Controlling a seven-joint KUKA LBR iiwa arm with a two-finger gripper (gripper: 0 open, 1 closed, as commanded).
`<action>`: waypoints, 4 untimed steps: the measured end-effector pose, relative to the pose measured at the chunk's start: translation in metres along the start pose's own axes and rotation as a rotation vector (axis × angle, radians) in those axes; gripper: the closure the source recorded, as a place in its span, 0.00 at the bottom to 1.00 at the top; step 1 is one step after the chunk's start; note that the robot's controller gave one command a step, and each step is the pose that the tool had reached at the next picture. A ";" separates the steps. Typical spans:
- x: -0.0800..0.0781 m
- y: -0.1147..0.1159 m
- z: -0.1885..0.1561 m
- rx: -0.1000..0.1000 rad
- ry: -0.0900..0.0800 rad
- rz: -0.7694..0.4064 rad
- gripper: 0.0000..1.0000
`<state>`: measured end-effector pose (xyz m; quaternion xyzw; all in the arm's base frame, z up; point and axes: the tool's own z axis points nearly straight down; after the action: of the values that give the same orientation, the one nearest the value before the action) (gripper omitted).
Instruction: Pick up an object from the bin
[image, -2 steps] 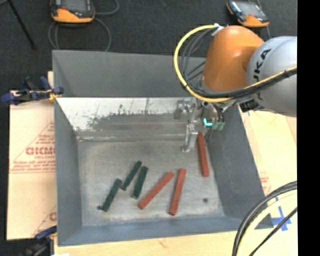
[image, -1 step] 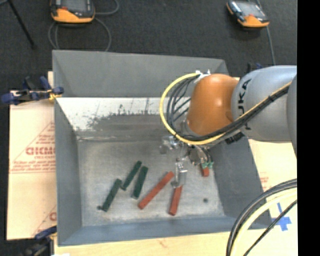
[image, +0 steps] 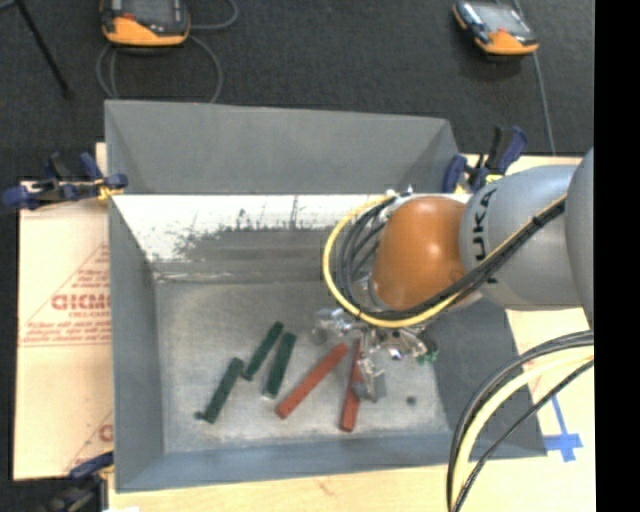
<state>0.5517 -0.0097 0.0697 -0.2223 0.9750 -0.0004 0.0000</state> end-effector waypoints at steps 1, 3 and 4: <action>-0.002 -0.001 -0.004 0.001 -0.002 0.001 1.00; -0.003 0.000 -0.004 0.002 -0.006 0.001 1.00; -0.012 -0.018 -0.142 0.007 -0.011 -0.177 1.00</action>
Offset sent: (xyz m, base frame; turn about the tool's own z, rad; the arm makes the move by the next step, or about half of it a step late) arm 0.0000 0.0000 0.0000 0.0000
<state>0.5699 -0.0208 0.2120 -0.3078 0.9514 -0.0025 0.0060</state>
